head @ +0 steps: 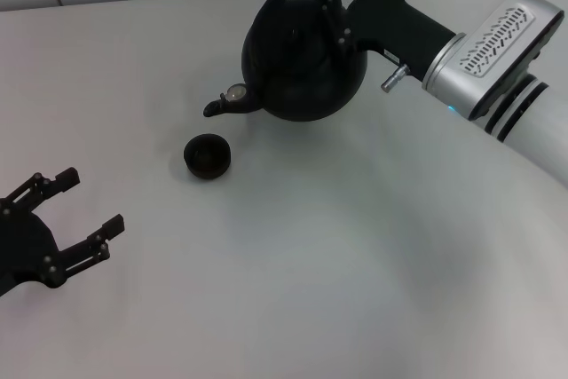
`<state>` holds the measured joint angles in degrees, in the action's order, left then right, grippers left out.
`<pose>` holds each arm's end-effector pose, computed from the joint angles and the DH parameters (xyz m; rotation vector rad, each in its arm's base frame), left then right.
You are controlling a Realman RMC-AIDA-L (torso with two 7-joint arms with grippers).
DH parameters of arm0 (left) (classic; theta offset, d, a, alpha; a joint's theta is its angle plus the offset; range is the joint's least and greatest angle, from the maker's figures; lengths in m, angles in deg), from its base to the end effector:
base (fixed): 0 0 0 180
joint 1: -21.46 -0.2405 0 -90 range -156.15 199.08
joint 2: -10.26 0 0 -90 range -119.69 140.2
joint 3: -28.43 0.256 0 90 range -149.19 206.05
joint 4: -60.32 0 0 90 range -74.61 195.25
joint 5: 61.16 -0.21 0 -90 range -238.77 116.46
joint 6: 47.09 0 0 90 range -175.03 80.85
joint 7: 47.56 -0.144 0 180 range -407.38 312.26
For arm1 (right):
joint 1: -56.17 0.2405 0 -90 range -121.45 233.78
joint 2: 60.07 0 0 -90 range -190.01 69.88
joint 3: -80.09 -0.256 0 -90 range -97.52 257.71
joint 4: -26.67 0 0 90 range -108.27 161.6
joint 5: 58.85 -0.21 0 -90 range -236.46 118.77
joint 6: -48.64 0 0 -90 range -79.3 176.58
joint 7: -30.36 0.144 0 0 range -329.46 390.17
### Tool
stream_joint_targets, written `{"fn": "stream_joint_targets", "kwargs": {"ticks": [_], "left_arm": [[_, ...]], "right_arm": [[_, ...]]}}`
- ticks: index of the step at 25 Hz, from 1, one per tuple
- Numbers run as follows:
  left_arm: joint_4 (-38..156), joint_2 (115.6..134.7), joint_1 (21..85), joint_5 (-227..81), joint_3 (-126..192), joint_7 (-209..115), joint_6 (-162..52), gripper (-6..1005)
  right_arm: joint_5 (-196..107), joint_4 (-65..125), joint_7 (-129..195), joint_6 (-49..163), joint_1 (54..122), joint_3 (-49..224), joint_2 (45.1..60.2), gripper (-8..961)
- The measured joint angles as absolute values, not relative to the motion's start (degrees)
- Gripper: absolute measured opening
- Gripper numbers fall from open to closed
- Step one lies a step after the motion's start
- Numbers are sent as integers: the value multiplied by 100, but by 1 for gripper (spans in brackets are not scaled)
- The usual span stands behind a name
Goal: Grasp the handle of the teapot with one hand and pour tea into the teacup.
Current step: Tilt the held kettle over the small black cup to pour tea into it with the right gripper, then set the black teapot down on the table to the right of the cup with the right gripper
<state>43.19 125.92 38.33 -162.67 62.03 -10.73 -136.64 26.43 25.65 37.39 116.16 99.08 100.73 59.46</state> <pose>-0.3421 0.2466 -0.0057 -2.3958 -0.3271 -0.7546 0.2314 0.3875 -0.0520 -2.0657 0.0304 0.6777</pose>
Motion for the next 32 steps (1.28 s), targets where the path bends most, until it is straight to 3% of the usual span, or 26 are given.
{"fn": "stream_joint_targets", "kwargs": {"ticks": [14, 32], "left_arm": [[4318, 12575, 3825, -16267, 6165, -1073, -13670, 848], [4257, 12586, 3825, -16298, 6165, -1073, -13689, 848]], "right_arm": [[2560, 2703, 4940, 12162, 9647, 9844, 5929, 91], [2466, 2564, 5743, 12548, 8788, 9396, 5932, 90]]}}
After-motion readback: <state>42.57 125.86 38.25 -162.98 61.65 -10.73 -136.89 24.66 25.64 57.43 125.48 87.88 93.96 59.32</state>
